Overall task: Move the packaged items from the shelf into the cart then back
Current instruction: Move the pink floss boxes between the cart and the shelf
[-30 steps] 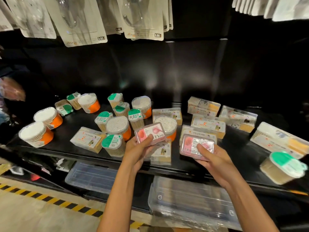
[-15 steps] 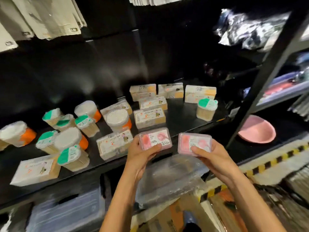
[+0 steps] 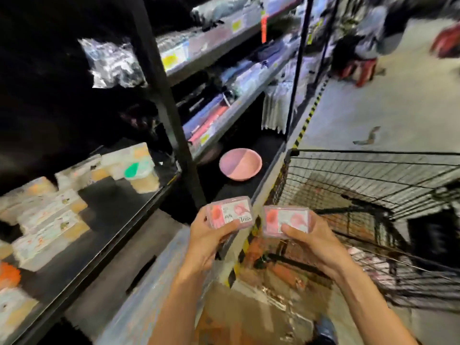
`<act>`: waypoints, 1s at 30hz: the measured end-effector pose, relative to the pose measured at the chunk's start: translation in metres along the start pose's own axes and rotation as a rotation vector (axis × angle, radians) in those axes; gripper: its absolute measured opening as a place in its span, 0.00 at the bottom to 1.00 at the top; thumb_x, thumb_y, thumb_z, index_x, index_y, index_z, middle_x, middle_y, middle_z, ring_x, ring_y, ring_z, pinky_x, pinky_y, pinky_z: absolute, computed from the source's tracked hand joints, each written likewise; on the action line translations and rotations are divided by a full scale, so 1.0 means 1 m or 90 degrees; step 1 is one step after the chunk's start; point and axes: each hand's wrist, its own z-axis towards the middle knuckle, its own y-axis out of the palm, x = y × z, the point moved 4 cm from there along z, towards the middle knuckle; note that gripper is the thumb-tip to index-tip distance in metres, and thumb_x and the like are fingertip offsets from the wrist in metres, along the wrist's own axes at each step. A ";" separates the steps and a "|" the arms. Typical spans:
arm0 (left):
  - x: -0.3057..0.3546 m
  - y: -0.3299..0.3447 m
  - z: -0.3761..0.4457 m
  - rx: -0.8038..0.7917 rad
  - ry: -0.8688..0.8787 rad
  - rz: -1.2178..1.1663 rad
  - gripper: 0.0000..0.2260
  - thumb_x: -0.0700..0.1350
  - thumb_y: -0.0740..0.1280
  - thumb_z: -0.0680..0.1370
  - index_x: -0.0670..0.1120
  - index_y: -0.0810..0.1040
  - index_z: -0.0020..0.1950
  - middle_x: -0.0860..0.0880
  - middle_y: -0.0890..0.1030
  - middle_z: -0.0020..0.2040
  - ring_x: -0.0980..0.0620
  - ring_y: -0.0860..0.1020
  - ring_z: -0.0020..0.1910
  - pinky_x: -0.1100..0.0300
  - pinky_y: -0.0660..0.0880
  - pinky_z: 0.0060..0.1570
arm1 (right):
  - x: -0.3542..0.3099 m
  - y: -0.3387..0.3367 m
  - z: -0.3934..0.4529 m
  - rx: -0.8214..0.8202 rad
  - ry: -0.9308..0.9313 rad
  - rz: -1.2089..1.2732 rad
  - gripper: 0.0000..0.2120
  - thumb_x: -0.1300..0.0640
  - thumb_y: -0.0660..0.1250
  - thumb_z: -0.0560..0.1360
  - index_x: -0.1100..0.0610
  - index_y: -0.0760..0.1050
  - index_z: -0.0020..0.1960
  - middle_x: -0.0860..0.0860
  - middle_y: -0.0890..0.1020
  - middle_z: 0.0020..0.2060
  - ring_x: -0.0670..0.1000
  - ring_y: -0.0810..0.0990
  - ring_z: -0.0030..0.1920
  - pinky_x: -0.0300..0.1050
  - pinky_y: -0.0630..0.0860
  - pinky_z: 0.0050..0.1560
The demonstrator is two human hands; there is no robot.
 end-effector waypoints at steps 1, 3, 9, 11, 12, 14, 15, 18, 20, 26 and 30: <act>-0.003 0.024 0.007 -0.020 -0.005 0.008 0.21 0.33 0.76 0.66 0.44 0.77 0.56 0.44 0.84 0.52 0.48 0.82 0.51 0.51 0.80 0.49 | -0.002 -0.022 0.000 0.023 -0.006 0.004 0.24 0.65 0.72 0.68 0.63 0.71 0.62 0.59 0.82 0.55 0.55 0.81 0.53 0.44 0.80 0.48; -0.011 0.073 0.019 -0.050 -0.017 0.022 0.22 0.34 0.77 0.64 0.44 0.77 0.55 0.45 0.84 0.50 0.49 0.82 0.50 0.52 0.80 0.49 | -0.007 -0.069 0.001 0.055 -0.010 0.005 0.24 0.65 0.73 0.68 0.62 0.70 0.63 0.58 0.82 0.55 0.54 0.81 0.54 0.41 0.80 0.48; -0.047 0.228 0.048 -0.143 -0.074 0.039 0.29 0.41 0.81 0.59 0.46 0.77 0.58 0.46 0.84 0.52 0.46 0.82 0.52 0.49 0.79 0.51 | -0.023 -0.223 0.015 0.123 0.003 0.027 0.26 0.62 0.75 0.63 0.58 0.72 0.59 0.56 0.83 0.53 0.55 0.82 0.55 0.47 0.79 0.54; -0.063 0.279 0.058 -0.149 -0.117 0.019 0.25 0.36 0.78 0.61 0.45 0.77 0.57 0.45 0.84 0.50 0.47 0.82 0.50 0.54 0.80 0.44 | -0.024 -0.278 0.024 0.149 0.011 0.024 0.29 0.60 0.77 0.63 0.59 0.71 0.62 0.57 0.83 0.54 0.57 0.81 0.57 0.56 0.76 0.60; -0.073 0.302 0.062 -0.150 -0.143 0.013 0.26 0.36 0.77 0.60 0.44 0.77 0.56 0.45 0.84 0.49 0.48 0.83 0.48 0.57 0.80 0.41 | -0.025 -0.303 0.027 0.163 0.020 0.024 0.32 0.58 0.79 0.63 0.59 0.70 0.63 0.57 0.82 0.55 0.57 0.80 0.57 0.57 0.75 0.61; -0.092 0.344 0.072 -0.157 -0.186 0.013 0.31 0.39 0.78 0.56 0.43 0.76 0.58 0.44 0.84 0.49 0.46 0.83 0.47 0.55 0.80 0.41 | -0.024 -0.350 0.032 0.193 0.034 0.017 0.37 0.53 0.82 0.59 0.58 0.70 0.64 0.57 0.81 0.56 0.57 0.80 0.57 0.57 0.76 0.60; -0.102 0.362 0.076 -0.161 -0.207 0.026 0.33 0.40 0.78 0.56 0.44 0.75 0.60 0.43 0.83 0.50 0.45 0.83 0.49 0.52 0.80 0.44 | -0.024 -0.371 0.034 0.209 0.041 0.015 0.39 0.51 0.82 0.57 0.58 0.70 0.64 0.57 0.81 0.56 0.57 0.80 0.57 0.56 0.76 0.59; -0.128 0.407 0.092 -0.164 -0.227 0.074 0.28 0.39 0.78 0.60 0.45 0.75 0.59 0.43 0.82 0.52 0.43 0.81 0.50 0.48 0.80 0.49 | -0.011 -0.427 0.045 0.245 0.069 0.013 0.35 0.52 0.80 0.62 0.57 0.69 0.64 0.57 0.81 0.56 0.56 0.80 0.57 0.55 0.76 0.59; -0.149 0.430 0.105 -0.170 -0.248 0.105 0.30 0.40 0.78 0.60 0.46 0.74 0.61 0.44 0.80 0.54 0.44 0.80 0.52 0.47 0.79 0.52 | 0.006 -0.460 0.054 0.270 0.092 0.030 0.28 0.60 0.76 0.68 0.58 0.69 0.64 0.57 0.80 0.56 0.56 0.80 0.57 0.52 0.76 0.58; -0.222 0.471 0.148 -0.200 -0.337 0.203 0.48 0.48 0.81 0.47 0.43 0.70 0.65 0.43 0.78 0.59 0.43 0.79 0.56 0.44 0.77 0.57 | 0.073 -0.518 0.092 0.345 0.197 0.036 0.25 0.66 0.73 0.69 0.60 0.69 0.64 0.57 0.79 0.56 0.55 0.79 0.57 0.44 0.77 0.51; -0.280 0.475 0.173 -0.212 -0.387 0.331 0.34 0.40 0.79 0.61 0.44 0.70 0.64 0.45 0.79 0.56 0.47 0.81 0.49 0.49 0.80 0.51 | 0.125 -0.525 0.124 0.362 0.274 0.030 0.26 0.67 0.75 0.67 0.62 0.70 0.62 0.60 0.80 0.56 0.57 0.79 0.56 0.48 0.79 0.52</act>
